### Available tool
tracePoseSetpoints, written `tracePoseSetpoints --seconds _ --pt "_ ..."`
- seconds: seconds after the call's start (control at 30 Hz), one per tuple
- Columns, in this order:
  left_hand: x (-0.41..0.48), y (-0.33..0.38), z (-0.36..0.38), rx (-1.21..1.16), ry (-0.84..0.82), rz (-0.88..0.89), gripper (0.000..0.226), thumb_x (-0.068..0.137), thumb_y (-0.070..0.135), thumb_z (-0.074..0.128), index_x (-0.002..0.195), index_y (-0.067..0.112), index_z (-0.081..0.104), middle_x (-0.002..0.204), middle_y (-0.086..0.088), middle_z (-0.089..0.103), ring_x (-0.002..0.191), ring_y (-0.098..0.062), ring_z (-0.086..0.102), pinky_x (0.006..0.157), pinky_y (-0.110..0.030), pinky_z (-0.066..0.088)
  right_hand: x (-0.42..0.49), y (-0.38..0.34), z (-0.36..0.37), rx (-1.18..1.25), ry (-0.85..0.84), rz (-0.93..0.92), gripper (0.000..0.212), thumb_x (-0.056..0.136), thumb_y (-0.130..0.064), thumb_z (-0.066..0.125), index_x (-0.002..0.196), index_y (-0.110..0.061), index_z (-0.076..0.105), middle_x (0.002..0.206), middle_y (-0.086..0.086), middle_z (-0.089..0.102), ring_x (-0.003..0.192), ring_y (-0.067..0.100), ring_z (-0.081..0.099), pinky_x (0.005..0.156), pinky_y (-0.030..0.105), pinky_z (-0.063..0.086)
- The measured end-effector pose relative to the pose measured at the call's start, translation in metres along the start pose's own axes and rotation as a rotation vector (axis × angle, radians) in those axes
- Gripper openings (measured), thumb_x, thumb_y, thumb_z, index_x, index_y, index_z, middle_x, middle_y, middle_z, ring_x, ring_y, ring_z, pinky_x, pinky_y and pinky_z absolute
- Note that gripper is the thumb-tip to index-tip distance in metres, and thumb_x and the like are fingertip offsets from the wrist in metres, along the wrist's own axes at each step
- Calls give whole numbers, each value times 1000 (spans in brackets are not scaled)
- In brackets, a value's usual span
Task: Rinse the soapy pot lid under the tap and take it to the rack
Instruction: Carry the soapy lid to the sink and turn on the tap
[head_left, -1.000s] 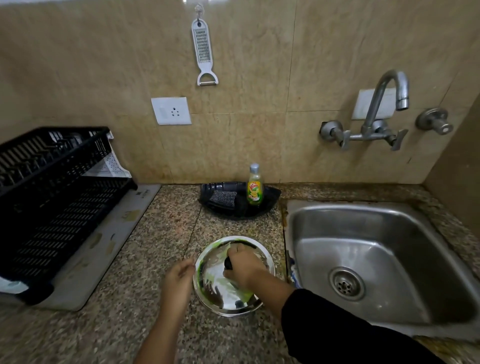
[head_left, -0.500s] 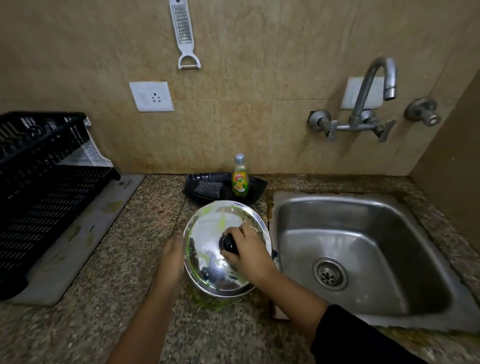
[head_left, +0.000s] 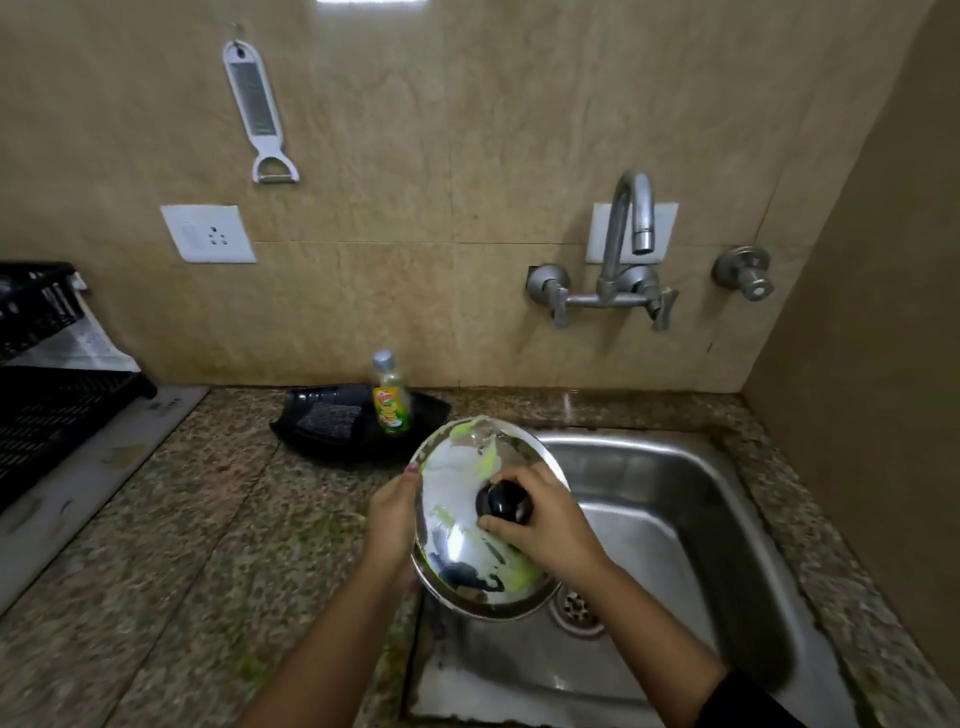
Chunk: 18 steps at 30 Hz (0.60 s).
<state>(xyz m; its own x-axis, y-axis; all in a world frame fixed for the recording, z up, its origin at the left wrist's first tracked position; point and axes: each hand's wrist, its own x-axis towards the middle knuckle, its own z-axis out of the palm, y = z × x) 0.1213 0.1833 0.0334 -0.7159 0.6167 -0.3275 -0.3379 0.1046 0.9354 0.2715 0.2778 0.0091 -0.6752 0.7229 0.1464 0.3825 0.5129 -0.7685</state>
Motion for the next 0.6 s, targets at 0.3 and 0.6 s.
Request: tracePoseSetpoints --seconds 0.3,0.6 --pt "13 -2 81 -5 22 33 30 96 27 52 83 6 69 89 -21 70 81 -33 65 83 -45 51 28 67 -105 178 347 237 18 95 -24 57 110 -18 64 100 -4 65 96 15 62 77 28 46" --pt "39 10 114 -10 -100 61 31 96 24 52 77 3 67 81 -17 67 79 -30 62 78 -42 50 106 70 -171 181 509 417 43 101 -36 40 134 -10 46 121 10 60 109 29 58 88 36 42"
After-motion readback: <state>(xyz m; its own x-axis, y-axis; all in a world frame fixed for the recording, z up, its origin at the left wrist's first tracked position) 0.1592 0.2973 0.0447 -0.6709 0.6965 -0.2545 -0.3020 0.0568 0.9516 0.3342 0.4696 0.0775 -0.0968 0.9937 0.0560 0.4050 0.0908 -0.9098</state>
